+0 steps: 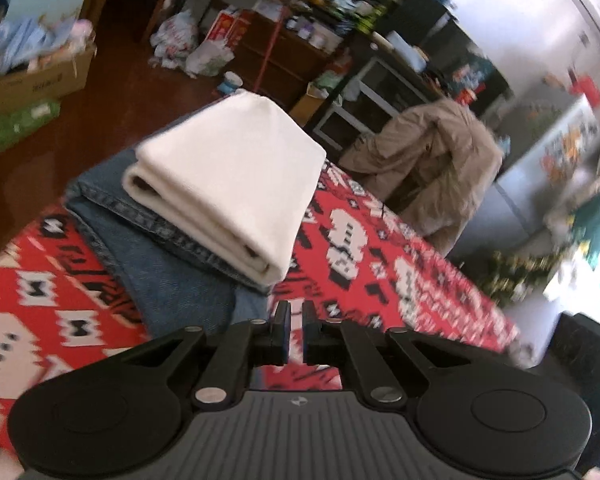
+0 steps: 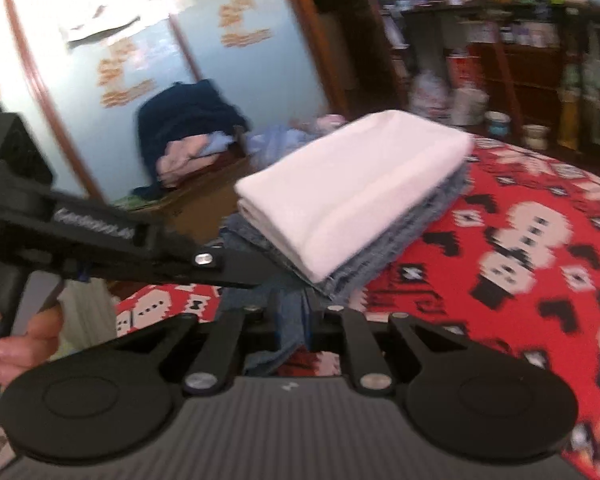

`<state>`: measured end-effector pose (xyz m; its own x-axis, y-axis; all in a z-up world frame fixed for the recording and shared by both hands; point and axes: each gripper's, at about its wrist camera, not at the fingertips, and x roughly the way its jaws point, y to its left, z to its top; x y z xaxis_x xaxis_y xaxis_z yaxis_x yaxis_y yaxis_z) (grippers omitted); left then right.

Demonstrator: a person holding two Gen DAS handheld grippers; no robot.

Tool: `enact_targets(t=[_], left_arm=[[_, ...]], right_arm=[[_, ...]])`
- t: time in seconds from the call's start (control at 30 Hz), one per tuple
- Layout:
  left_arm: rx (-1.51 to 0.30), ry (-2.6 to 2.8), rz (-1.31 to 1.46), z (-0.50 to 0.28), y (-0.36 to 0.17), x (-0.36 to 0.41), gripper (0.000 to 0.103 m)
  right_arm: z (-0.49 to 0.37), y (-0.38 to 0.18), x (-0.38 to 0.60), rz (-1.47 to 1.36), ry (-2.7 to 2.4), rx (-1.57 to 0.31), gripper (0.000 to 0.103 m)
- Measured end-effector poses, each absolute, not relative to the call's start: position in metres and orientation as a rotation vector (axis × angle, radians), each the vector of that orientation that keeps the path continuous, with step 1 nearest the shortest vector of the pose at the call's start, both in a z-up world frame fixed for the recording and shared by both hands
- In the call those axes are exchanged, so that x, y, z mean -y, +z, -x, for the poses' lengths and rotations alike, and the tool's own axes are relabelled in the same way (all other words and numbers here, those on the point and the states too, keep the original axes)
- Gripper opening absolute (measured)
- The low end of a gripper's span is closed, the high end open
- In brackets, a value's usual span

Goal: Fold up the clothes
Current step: 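Open both grippers and pull them back from the stacked clothes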

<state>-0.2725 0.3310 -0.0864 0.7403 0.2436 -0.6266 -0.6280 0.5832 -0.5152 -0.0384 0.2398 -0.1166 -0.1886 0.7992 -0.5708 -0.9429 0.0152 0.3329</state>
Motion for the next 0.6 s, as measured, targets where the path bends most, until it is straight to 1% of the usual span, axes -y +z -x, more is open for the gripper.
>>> enact_targets(t=[0.03,0.1,0.13,0.17,0.2,0.23,0.27,0.3,0.33,0.37,0.4,0.43,0.5,0.57,0.6], left_arm=[[-0.544,0.533,0.774,0.277,-0.083,-0.327,0.006],[-0.554,0.535,0.750,0.287,-0.077,-0.320,0.007],[-0.559,0.534,0.738,0.293,-0.073,-0.316,0.011],[-0.559,0.539,0.721,0.296,-0.069,-0.312,0.018],[-0.558,0.545,0.705,0.299,-0.066,-0.308,0.024],[-0.558,0.550,0.688,0.303,-0.062,-0.304,0.034],[-0.566,0.551,0.661,0.304,-0.058,-0.299,0.043],[-0.573,0.553,0.634,0.305,-0.054,-0.294,0.046],[-0.582,0.557,0.613,0.306,-0.053,-0.290,0.051],[-0.588,0.560,0.588,0.308,-0.051,-0.284,0.058],[-0.595,0.562,0.562,0.309,-0.049,-0.279,0.060],[-0.598,0.561,0.540,0.310,-0.048,-0.274,0.063],[-0.608,0.561,0.515,0.311,-0.046,-0.267,0.064],[-0.623,0.559,0.511,0.312,-0.045,-0.263,0.068],[-0.631,0.555,0.515,0.312,-0.045,-0.262,0.068]], right_arm=[[0.043,-0.112,-0.232,0.244,1.548,-0.776,0.014],[0.053,-0.103,-0.216,0.244,1.486,-0.773,0.027],[0.057,-0.099,-0.208,0.244,1.457,-0.771,0.028],[0.062,-0.095,-0.202,0.250,1.433,-0.770,0.032],[0.067,-0.091,-0.196,0.259,1.412,-0.771,0.041],[0.071,-0.086,-0.191,0.267,1.391,-0.771,0.045],[0.077,-0.082,-0.186,0.277,1.372,-0.766,0.053],[0.080,-0.078,-0.181,0.277,1.361,-0.758,0.061],[0.084,-0.074,-0.176,0.272,1.349,-0.752,0.065],[0.087,-0.070,-0.171,0.263,1.335,-0.751,0.075],[0.090,-0.067,-0.167,0.250,1.326,-0.754,0.083],[0.092,-0.064,-0.163,0.238,1.322,-0.757,0.085],[0.097,-0.058,-0.156,0.231,1.313,-0.753,0.097],[0.101,-0.052,-0.149,0.230,1.300,-0.745,0.102],[0.104,-0.049,-0.145,0.232,1.292,-0.739,0.102]])
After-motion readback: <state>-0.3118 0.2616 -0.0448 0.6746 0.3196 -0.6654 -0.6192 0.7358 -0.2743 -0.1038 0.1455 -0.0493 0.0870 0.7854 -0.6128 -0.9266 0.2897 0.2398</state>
